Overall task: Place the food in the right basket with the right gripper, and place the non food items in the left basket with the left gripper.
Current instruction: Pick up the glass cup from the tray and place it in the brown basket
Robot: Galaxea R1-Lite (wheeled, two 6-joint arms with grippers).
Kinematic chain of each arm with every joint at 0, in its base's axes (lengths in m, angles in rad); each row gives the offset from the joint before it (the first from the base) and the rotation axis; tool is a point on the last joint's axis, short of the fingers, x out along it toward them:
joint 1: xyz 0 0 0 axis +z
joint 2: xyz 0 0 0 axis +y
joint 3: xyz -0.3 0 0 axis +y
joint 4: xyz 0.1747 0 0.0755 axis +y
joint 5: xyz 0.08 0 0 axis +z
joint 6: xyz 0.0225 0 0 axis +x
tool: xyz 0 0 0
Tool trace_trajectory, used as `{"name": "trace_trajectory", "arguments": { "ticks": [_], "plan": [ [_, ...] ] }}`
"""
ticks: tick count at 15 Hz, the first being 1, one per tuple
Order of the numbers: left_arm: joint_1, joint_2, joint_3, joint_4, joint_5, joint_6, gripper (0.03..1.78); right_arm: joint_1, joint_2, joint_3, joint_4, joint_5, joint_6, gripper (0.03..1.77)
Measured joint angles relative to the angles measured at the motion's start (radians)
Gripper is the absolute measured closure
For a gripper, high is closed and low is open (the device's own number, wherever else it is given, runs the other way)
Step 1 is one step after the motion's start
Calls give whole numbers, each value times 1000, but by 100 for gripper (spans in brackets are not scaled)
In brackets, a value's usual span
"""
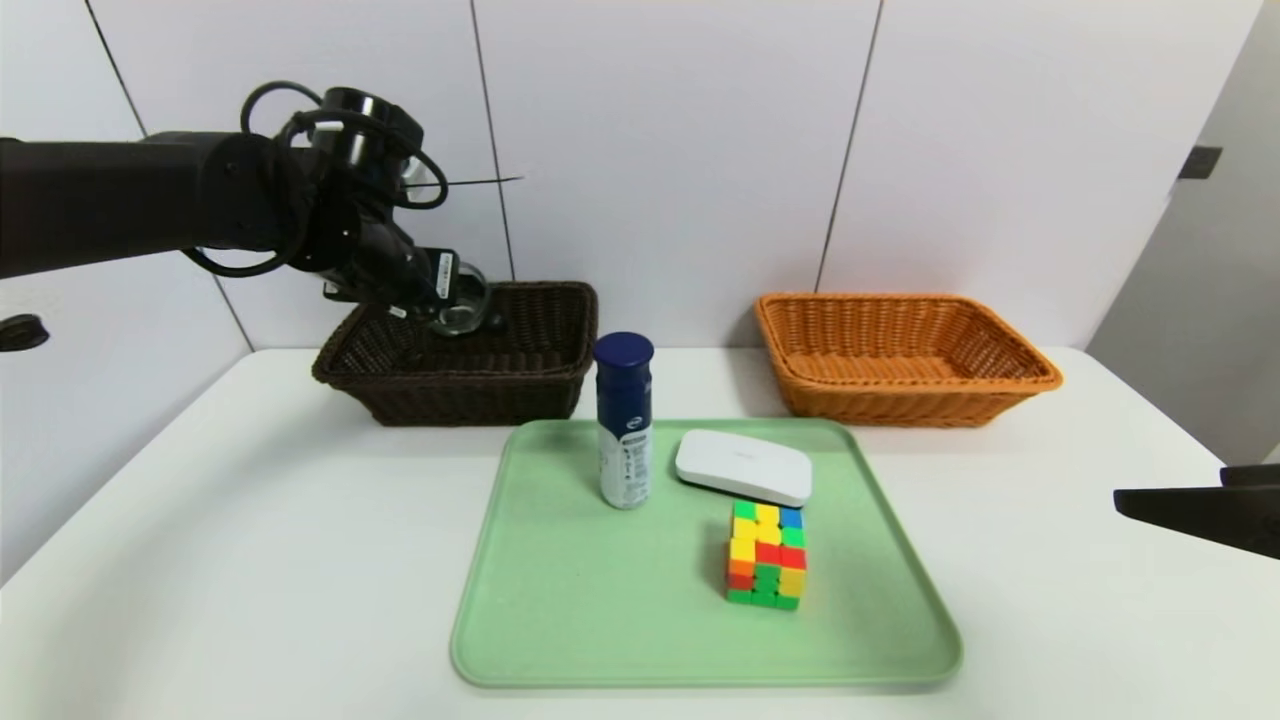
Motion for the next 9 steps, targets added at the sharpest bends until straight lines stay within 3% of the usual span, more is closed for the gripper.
{"name": "trace_trajectory", "arguments": {
  "ticks": [9],
  "plan": [
    [90, 180, -83, 10, -21, -70, 172, -1, 2, 2, -2, 7, -1, 10]
  ]
}}
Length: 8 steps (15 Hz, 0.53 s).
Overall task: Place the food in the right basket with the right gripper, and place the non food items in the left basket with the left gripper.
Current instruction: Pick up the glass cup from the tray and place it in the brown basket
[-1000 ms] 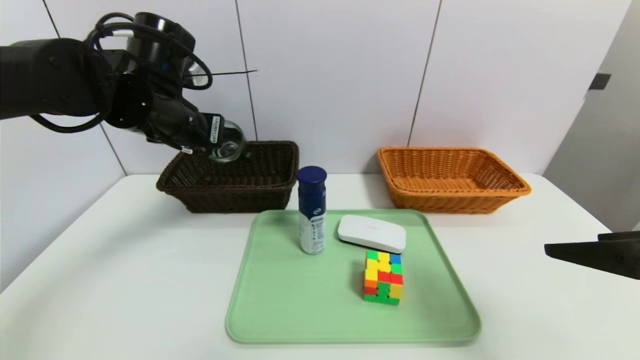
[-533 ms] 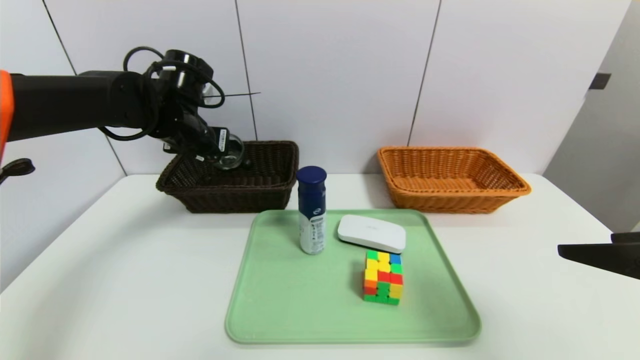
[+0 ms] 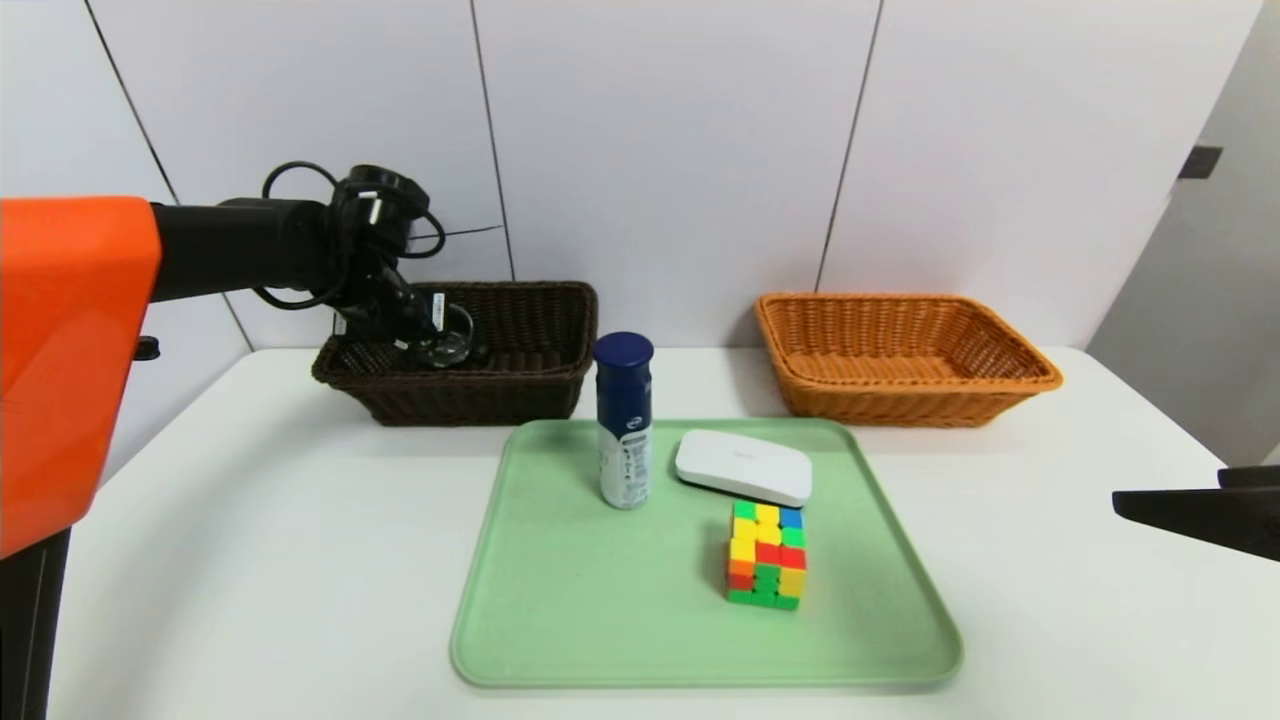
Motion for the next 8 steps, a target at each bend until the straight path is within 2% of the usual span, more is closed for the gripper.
{"name": "trace_trajectory", "arguments": {
  "ticks": [5, 8],
  "plan": [
    [0, 20, -2, -6, -13, -8, 171, -1, 3, 0, 1, 1, 0, 10],
    [-1, 20, -2, -5, -12, -12, 120, -1, 4, 0, 1, 2, 0, 10]
  ]
}}
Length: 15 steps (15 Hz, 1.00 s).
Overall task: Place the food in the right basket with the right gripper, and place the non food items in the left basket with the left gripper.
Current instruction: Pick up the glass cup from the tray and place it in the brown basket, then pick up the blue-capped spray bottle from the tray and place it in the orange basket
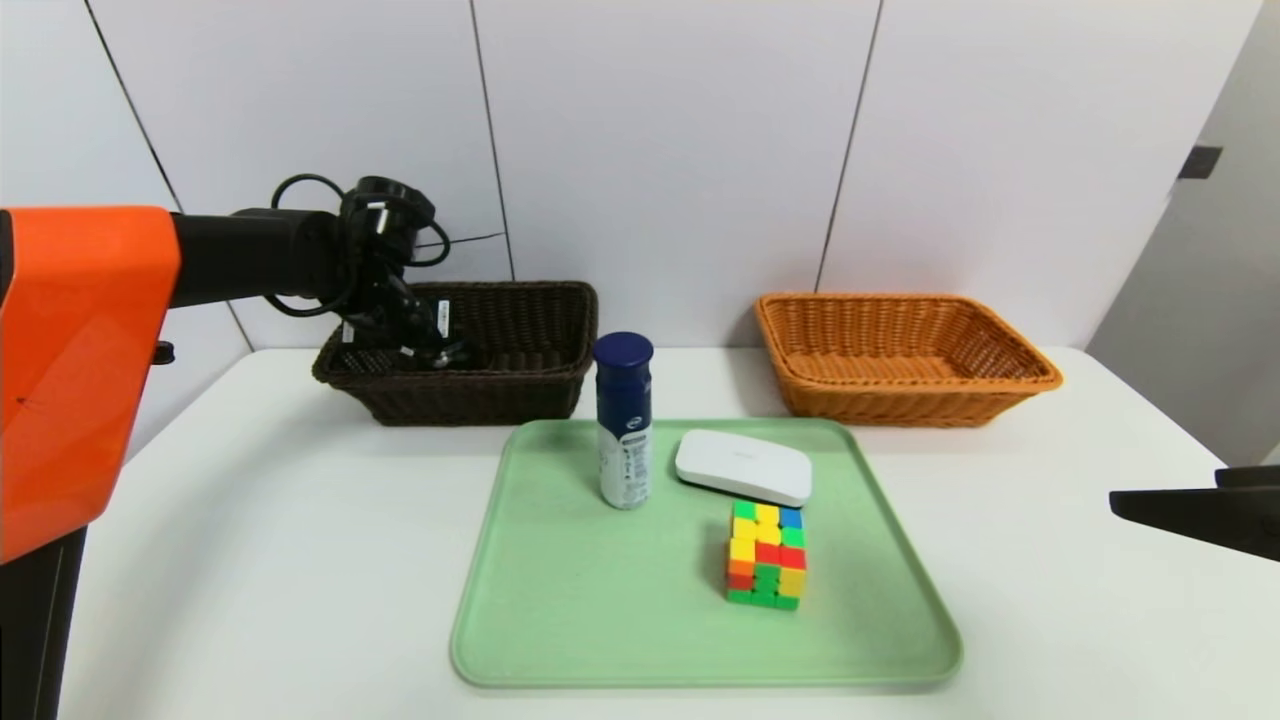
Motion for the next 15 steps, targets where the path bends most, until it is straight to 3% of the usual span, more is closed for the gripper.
{"name": "trace_trajectory", "arguments": {
  "ticks": [5, 12, 15],
  "plan": [
    [2, -36, 0, 0, 3, -1, 68, -1, 0, 1, 0, 1, 1, 10],
    [-18, -249, 7, 47, -7, -1, 34, -6, -8, 10, -2, 1, 3, 10],
    [-45, -370, 21, 130, -112, -34, 27, -6, -13, 11, -2, 2, 4, 10]
  ]
}}
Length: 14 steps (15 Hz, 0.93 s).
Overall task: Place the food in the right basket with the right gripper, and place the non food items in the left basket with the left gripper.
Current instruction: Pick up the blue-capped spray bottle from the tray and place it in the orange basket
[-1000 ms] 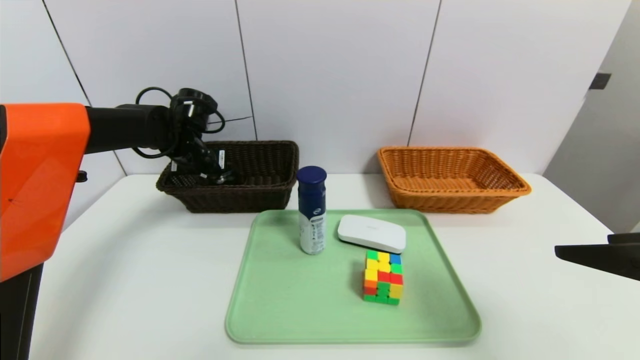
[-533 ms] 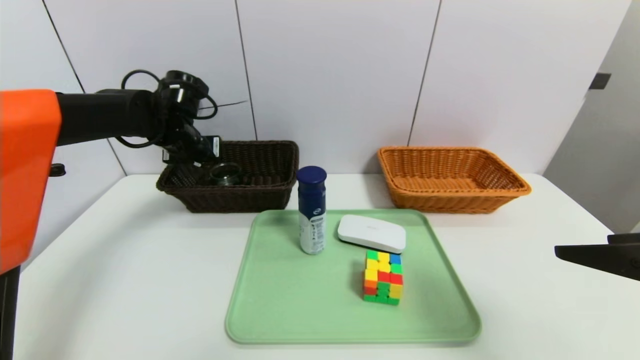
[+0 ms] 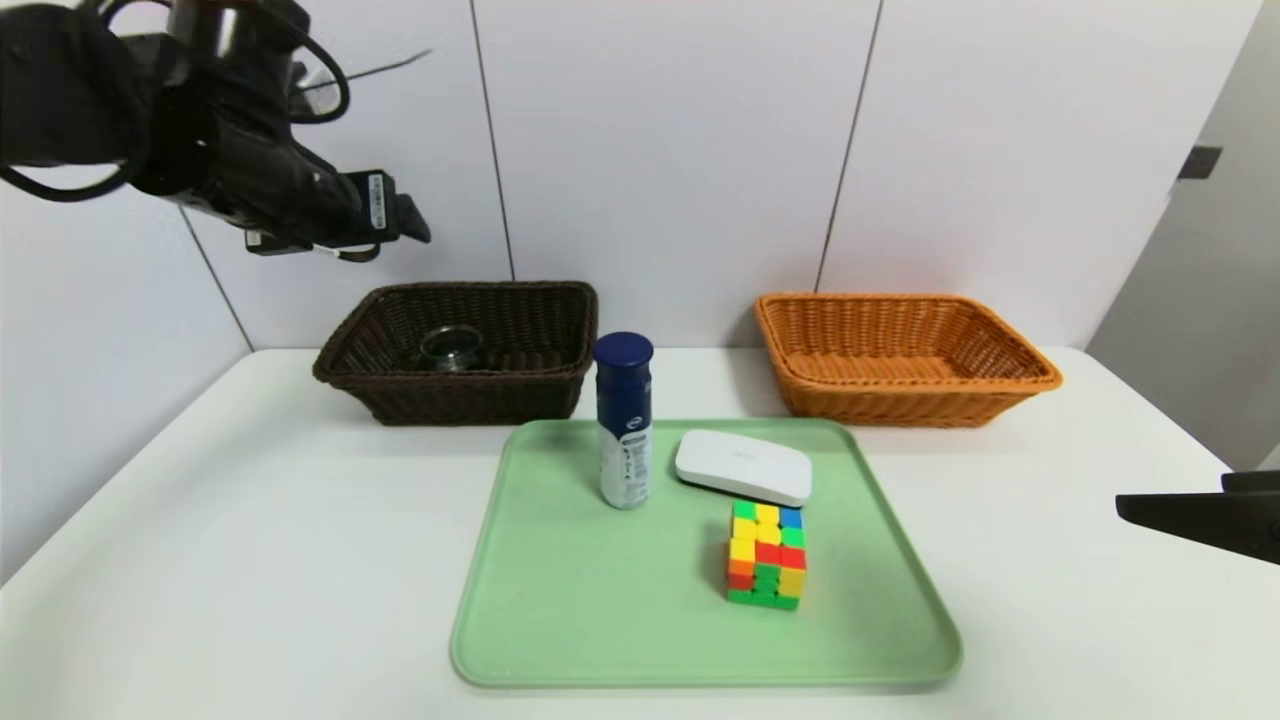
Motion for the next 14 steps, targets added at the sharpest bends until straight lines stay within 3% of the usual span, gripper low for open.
{"name": "trace_trajectory", "arguments": {
  "ticks": [3, 5, 9, 14],
  "plan": [
    [-12, -133, 118, 45, -186, -16, 22, 0, -4, 4, -1, 0, 0, 10],
    [-28, -224, 241, 21, -268, -16, 19, 1, -8, 7, -2, 0, 0, 10],
    [-90, -396, 488, -63, -303, -5, 16, 2, -19, 16, -1, 0, 0, 10],
    [-203, -618, 783, -78, -304, -5, 14, 30, 2, 16, -23, -2, -16, 10]
  ]
}}
